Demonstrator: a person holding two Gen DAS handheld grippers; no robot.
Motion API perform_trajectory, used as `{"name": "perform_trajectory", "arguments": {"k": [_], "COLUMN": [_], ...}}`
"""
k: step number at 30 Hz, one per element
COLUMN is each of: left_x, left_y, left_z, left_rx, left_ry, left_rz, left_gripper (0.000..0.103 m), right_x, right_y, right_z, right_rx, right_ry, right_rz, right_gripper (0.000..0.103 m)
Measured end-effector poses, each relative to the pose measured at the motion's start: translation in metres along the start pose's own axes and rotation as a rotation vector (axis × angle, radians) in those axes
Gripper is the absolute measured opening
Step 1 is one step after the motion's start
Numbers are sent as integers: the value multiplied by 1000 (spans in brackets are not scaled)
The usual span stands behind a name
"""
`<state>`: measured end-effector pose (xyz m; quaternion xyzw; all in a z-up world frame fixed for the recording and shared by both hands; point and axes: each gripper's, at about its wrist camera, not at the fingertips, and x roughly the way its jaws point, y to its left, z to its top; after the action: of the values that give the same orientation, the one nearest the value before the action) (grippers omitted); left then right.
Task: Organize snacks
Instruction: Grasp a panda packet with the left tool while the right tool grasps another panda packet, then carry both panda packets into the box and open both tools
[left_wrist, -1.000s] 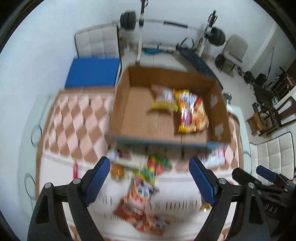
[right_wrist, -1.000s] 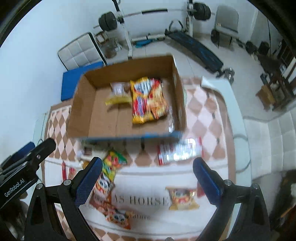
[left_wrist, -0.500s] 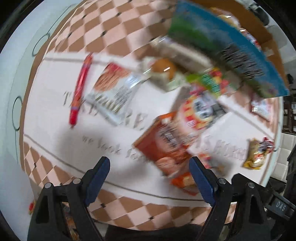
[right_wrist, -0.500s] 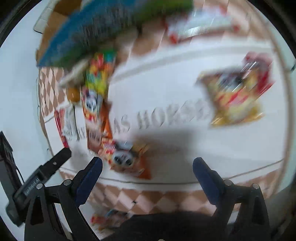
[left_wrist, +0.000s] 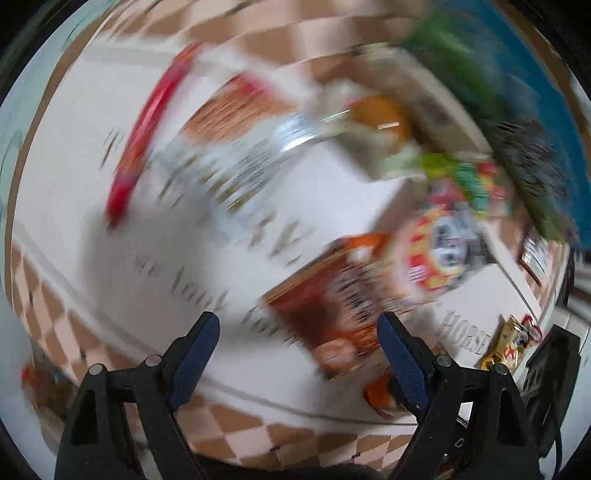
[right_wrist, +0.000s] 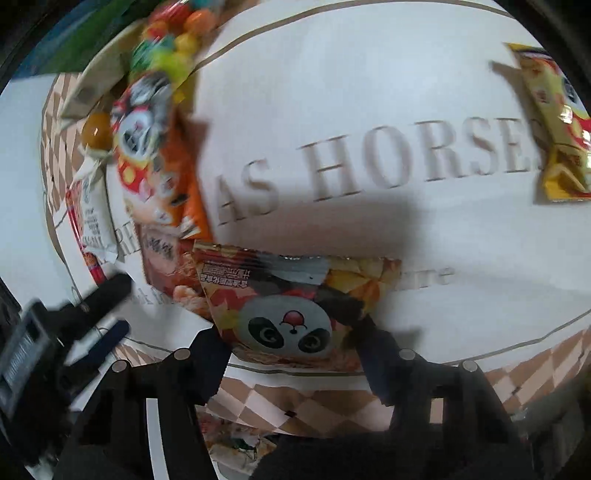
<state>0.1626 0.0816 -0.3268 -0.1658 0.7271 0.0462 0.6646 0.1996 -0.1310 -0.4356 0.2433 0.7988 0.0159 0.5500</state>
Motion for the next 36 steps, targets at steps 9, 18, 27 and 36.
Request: {"name": "perform_trajectory", "arguments": {"k": [9,18,27,36], "left_x": [17,52,43,20], "left_y": [-104,-121,-90,-71], "left_z": [9,21,25,12], "left_rx": [511,511,393,321], "left_ry": [-38,38,-4,-48], "left_rz": [158,155,179,142], "left_gripper": [87,68,52,49], "right_x": [-40,-48,-49,-60], "right_y": [-41,-52,-49,-31], "right_z": [44,54,41,21], "right_rx": [-14,23,16,-37], "right_ry": [-14,0,-68,-102], "right_rz": [-81,-66,-116,-89], "right_gripper": [63,76,62,56]}}
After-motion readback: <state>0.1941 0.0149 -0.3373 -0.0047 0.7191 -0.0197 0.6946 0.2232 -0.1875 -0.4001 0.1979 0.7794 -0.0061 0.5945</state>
